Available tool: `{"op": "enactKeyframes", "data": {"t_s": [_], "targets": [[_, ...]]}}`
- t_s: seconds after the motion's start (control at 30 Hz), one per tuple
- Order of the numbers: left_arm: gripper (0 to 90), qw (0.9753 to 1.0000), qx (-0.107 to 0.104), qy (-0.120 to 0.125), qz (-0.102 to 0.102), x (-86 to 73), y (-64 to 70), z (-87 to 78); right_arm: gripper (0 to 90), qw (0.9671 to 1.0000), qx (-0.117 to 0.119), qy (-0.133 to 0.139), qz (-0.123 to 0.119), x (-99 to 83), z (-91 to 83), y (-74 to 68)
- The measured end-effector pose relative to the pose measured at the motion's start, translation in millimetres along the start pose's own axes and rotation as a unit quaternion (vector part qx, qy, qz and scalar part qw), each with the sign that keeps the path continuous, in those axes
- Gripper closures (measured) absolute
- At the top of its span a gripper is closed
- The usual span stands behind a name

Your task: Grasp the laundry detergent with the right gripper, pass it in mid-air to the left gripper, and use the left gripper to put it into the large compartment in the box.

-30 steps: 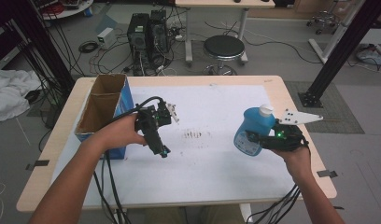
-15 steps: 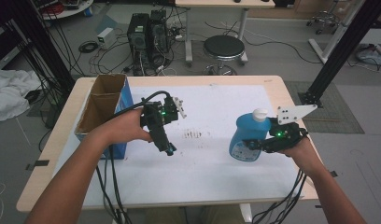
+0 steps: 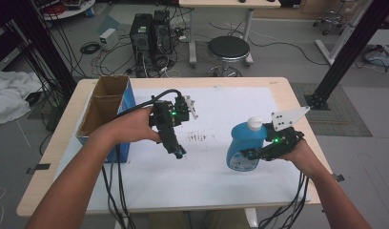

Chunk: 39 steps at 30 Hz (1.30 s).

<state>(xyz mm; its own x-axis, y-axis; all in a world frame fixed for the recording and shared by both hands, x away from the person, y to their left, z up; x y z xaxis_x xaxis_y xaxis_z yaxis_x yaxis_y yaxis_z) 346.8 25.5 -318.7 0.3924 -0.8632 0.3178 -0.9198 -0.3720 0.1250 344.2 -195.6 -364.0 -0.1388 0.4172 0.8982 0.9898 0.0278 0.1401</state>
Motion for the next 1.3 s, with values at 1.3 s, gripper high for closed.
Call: {"op": "enactKeyframes", "data": {"t_s": [1.3], "targets": [[2.1,0.9988,-0.011,-0.012,0.047,30.9,20.2,-9.2,45.2,0.9977,0.028,-0.019,-0.058,33.0,77.4,-1.3]]}}
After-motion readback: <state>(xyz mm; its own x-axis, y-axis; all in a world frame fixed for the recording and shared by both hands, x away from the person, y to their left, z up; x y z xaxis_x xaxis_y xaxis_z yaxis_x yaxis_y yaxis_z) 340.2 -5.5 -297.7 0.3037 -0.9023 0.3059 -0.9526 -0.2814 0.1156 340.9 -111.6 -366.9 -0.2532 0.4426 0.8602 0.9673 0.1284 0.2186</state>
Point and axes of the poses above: each handheld gripper's, and its own axes: z roughly forward along the jaws, x roughly out of its top, y roughly to its right, the point moved 8 cm from there along z, roughly forward along the jaws, and after that the axes turned 13 degrees about -z, right-handed, at the moved point
